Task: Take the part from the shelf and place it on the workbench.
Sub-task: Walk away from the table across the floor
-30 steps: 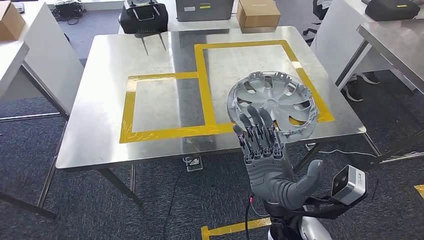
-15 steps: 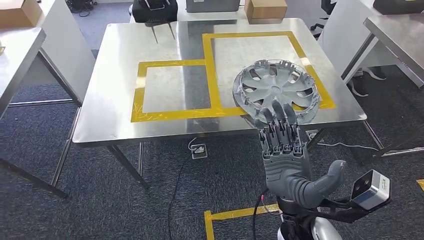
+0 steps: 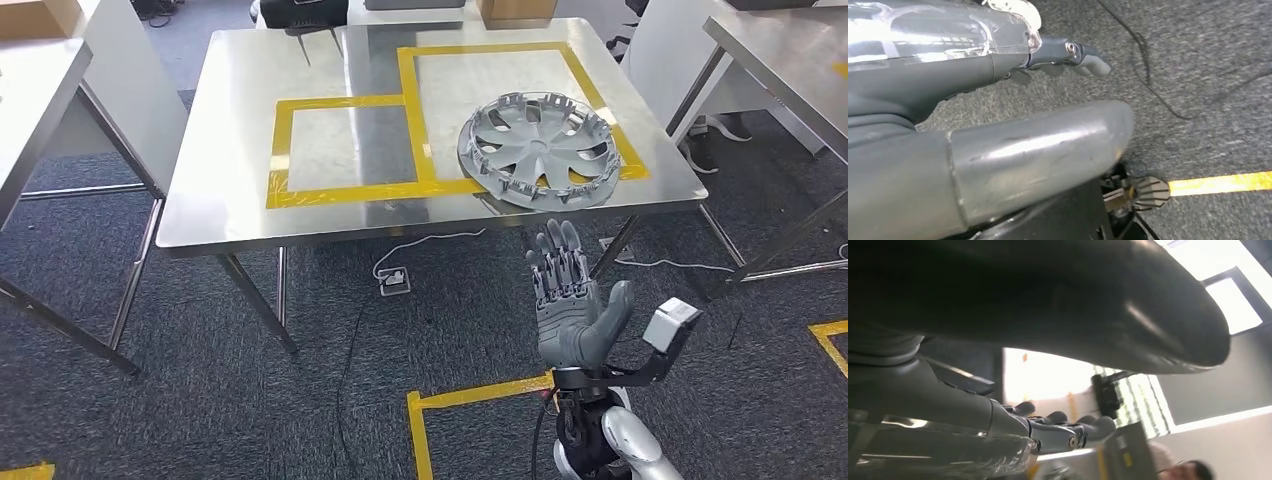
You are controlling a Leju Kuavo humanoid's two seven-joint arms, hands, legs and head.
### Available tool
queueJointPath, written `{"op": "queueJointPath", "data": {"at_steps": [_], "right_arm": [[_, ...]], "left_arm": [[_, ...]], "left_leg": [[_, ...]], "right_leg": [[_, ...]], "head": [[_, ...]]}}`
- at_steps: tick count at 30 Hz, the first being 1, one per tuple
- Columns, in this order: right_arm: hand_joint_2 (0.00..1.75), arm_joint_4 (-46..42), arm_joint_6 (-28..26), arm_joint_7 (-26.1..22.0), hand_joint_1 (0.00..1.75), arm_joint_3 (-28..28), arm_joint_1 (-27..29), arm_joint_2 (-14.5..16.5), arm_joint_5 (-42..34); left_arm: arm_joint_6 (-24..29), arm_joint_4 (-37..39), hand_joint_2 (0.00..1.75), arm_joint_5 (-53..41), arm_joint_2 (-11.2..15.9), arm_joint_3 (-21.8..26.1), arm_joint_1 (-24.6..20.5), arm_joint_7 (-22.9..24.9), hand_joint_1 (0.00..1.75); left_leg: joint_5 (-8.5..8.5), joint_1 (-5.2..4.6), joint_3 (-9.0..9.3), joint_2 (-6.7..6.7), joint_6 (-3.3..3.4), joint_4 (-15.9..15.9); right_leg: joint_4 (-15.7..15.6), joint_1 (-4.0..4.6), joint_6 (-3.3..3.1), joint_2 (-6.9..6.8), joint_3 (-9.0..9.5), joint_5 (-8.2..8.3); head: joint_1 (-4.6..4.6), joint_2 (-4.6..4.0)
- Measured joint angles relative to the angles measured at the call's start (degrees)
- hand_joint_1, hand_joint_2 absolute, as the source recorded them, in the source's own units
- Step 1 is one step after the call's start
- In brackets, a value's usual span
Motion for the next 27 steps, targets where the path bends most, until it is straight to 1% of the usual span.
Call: {"op": "queueJointPath", "data": {"at_steps": [1,2,3,4,5,6,7,8,9,10,11,12,13,14,15,16,17,18,19,20,21,22,23,24,25,26,27], "right_arm": [[0.00,4.17,0.49,-0.29,0.00,-0.34,-0.20,0.07,-0.96],[0.00,8.28,1.26,-0.83,0.00,-0.62,-0.41,0.15,-1.88],[0.00,12.33,2.39,-1.51,0.00,-0.81,-0.66,0.27,-2.94],[0.00,16.13,3.74,-1.99,0.00,-0.89,-1.02,0.45,-3.96],[0.00,20.18,4.93,-1.70,0.00,-0.87,-1.49,0.80,-4.76],[0.00,24.78,5.75,-0.37,0.00,-0.71,-1.97,1.34,-5.16],[0.00,29.77,6.10,1.91,0.00,-0.45,-2.35,2.09,-4.98],[0.00,35.06,6.13,4.87,0.00,0.01,-2.53,3.03,-4.28],[0.00,40.06,6.14,7.77,0.00,0.66,-2.52,4.03,-3.34],[0.00,44.30,6.25,10.08,0.00,1.34,-2.50,5.00,-2.42],[0.00,47.96,6.57,11.71,0.00,2.10,-2.64,6.01,-1.65],[0.00,50.91,6.96,12.64,0.00,2.78,-3.03,6.98,-1.13],[0.00,53.34,7.36,13.17,0.00,3.33,-3.56,7.85,-0.82],[0.00,55.69,7.76,13.55,0.00,3.84,-3.99,8.64,-0.56],[0.00,57.77,8.00,13.85,0.00,4.30,-4.19,9.25,-0.39],[0.00,59.59,8.15,14.10,0.00,4.74,-4.22,9.67,-0.29],[0.00,61.48,8.24,14.32,0.00,5.14,-4.25,10.01,-0.24],[0.00,63.18,8.31,14.52,0.00,5.52,-4.33,10.32,-0.26],[0.00,64.67,8.43,14.69,0.00,5.81,-4.43,10.56,-0.28],[0.00,65.98,8.58,14.89,0.00,6.09,-4.50,10.75,-0.30],[0.00,66.99,8.73,15.11,0.00,6.40,-4.50,10.91,-0.29],[0.00,67.90,8.83,15.40,0.00,6.72,-4.49,11.04,-0.29],[0.00,68.73,8.85,15.69,0.00,7.01,-4.51,11.17,-0.31],[0.00,69.52,8.80,15.99,0.00,7.27,-4.58,11.31,-0.38],[0.00,70.25,8.70,16.25,0.00,7.53,-4.68,11.46,-0.46],[0.00,70.88,8.56,16.46,0.00,7.78,-4.86,11.57,-0.54],[0.00,71.40,8.45,16.65,0.00,8.00,-5.05,11.65,-0.61]], "left_arm": [[0.01,0.00,0.00,0.05,-0.03,0.01,0.00,0.13,0.00],[0.03,0.00,0.00,0.09,-0.05,0.01,0.00,0.23,0.00],[0.05,0.00,0.00,0.11,-0.05,0.01,-0.04,0.31,0.00],[0.09,-0.01,0.00,0.13,-0.06,0.01,-0.04,0.43,0.00],[0.18,-0.01,0.00,0.14,-0.02,0.01,-0.02,0.61,0.00],[0.28,-0.01,0.00,0.14,0.02,0.01,-0.01,0.89,0.00],[0.40,-0.01,0.00,0.13,0.08,0.01,0.01,1.17,0.00],[0.52,0.00,0.00,0.09,0.15,0.01,0.03,1.37,0.00],[0.60,0.00,0.00,0.01,0.21,0.01,0.06,1.48,0.00],[0.62,-0.01,0.00,-0.11,0.28,0.01,0.13,1.48,0.00],[0.60,-0.03,0.00,-0.28,0.36,0.01,0.26,1.44,0.00],[0.50,-0.05,0.00,-0.45,0.46,0.01,0.39,1.43,0.00],[0.31,-0.07,0.00,-0.59,0.55,0.01,0.49,1.47,0.00],[0.09,-0.08,0.00,-0.70,0.62,0.01,0.52,1.59,0.00],[-0.10,-0.08,0.00,-0.79,0.66,0.01,0.45,1.75,0.00],[-0.26,-0.09,0.00,-0.86,0.67,0.01,0.34,1.89,0.00],[-0.33,-0.10,0.00,-0.96,0.66,0.01,0.27,1.92,0.00],[-0.38,-0.10,0.00,-1.02,0.64,0.01,0.23,1.83,0.00],[-0.44,-0.10,0.00,-1.07,0.61,0.01,0.24,1.64,0.00],[-0.50,-0.10,0.00,-1.10,0.56,0.01,0.27,1.44,0.00],[-0.56,-0.09,0.00,-1.10,0.51,0.01,0.29,1.29,0.00],[-0.63,-0.09,0.00,-1.15,0.47,0.01,0.29,1.23,0.00],[-0.76,-0.10,0.00,-1.21,0.42,0.01,0.28,1.28,0.00],[-0.94,-0.10,0.00,-1.31,0.39,0.01,0.27,1.43,0.00],[-1.12,-0.09,0.00,-1.43,0.38,0.01,0.25,1.64,0.00],[-1.27,-0.09,0.00,-1.51,0.36,0.01,0.26,1.87,0.00],[-1.35,-0.09,0.00,-1.58,0.34,0.01,0.28,2.09,0.00]], "left_leg": [[0.65,0.02,-0.54,-0.03,0.55,-0.05],[1.36,0.05,-1.26,-0.06,1.02,-0.12],[2.04,-0.02,-2.07,-0.14,1.36,-0.11],[2.68,-0.15,-2.95,-0.26,1.57,-0.09],[3.26,-0.29,-3.82,-0.37,1.69,-0.07],[3.81,-0.45,-4.65,-0.46,1.76,-0.06],[4.32,-0.61,-5.42,-0.56,1.80,-0.06],[4.82,-0.79,-6.08,-0.60,1.83,-0.06],[5.27,-0.96,-6.55,-0.55,1.84,-0.05],[5.62,-1.16,-6.86,-0.37,1.80,-0.04],[5.90,-1.36,-7.02,0.04,1.68,-0.01],[6.13,-1.48,-7.09,0.73,1.47,0.03],[6.30,-1.56,-7.13,1.60,1.20,0.07],[6.46,-1.60,-7.10,2.57,0.89,0.07],[6.37,-1.53,-7.14,3.03,0.54,0.23],[5.70,-1.44,-7.34,2.67,0.19,0.85],[4.26,-1.33,-7.92,1.91,-0.14,2.45],[2.11,-1.18,-8.98,0.90,-0.44,5.27],[-0.32,-1.06,-10.34,0.22,-0.64,8.96],[-2.34,-0.97,-11.65,0.07,-0.78,12.72],[-3.39,-0.88,-12.41,0.07,-0.90,15.38],[-3.26,-0.78,-12.24,0.07,-0.98,16.12],[-2.07,-0.66,-10.94,-0.04,-1.01,14.58],[-0.29,-0.47,-8.71,-0.73,-1.01,11.20],[0.93,-0.21,-6.24,-2.43,-0.90,7.28],[1.79,0.03,-4.26,-4.15,-0.83,4.00],[2.02,0.19,-3.03,-5.53,-0.75,1.88]], "right_leg": [[0.57,-0.09,0.36,0.05,-0.45,-1.00],[2.15,-0.20,0.71,0.12,-1.16,-2.98],[4.80,-0.32,1.01,0.15,-2.05,-5.76],[8.27,-0.40,1.19,0.19,-3.00,-8.50],[11.73,-0.44,1.27,0.22,-3.70,-10.28],[14.26,-0.44,1.22,0.23,-3.89,-10.74],[15.27,-0.43,1.03,0.25,-3.36,-9.86],[14.44,-0.41,0.69,0.26,-1.96,-8.11],[11.84,-0.29,0.20,-0.10,0.26,-6.38],[8.06,-0.02,-0.37,-0.96,2.95,-5.55],[4.08,0.28,-0.92,-1.86,5.57,-5.55],[0.88,0.59,-1.39,-2.56,7.44,-6.12],[-1.15,0.83,-1.75,-2.70,8.42,-6.79],[-2.10,0.90,-2.04,-2.14,8.67,-6.91],[-2.54,0.81,-2.29,-1.52,8.57,-6.68],[-2.87,0.69,-2.58,-0.91,8.46,-6.29],[-3.14,0.57,-2.88,-0.40,8.31,-5.78],[-3.28,0.51,-3.11,0.06,8.07,-5.33],[-3.24,0.59,-3.29,0.57,7.69,-5.00],[-3.12,0.67,-3.35,1.03,7.28,-4.72],[-2.95,0.73,-3.32,1.50,6.89,-4.51],[-2.70,0.75,-3.25,1.99,6.51,-4.36],[-2.38,0.73,-3.17,2.53,6.18,-4.28],[-1.98,0.70,-3.06,3.11,5.89,-4.28],[-1.57,0.62,-2.91,3.65,5.55,-4.33],[-1.14,0.57,-2.70,4.20,5.15,-4.38],[-0.80,0.51,-2.41,4.77,4.81,-4.38]], "head": [[0.06,0.00],[0.25,0.00],[0.55,0.00],[0.93,0.00],[1.18,0.00],[1.36,0.00],[1.52,0.00],[1.76,0.00],[2.05,0.00],[2.39,0.00],[2.73,0.00],[2.88,0.00],[2.89,0.00],[2.73,0.00],[2.44,0.00],[2.14,0.00],[1.72,0.00],[1.23,0.00],[0.73,0.00],[0.33,0.00],[0.09,0.00],[-0.01,0.00],[-0.06,0.00],[-0.13,0.00],[-0.23,0.00],[-0.29,0.00],[-0.40,0.00]]}}
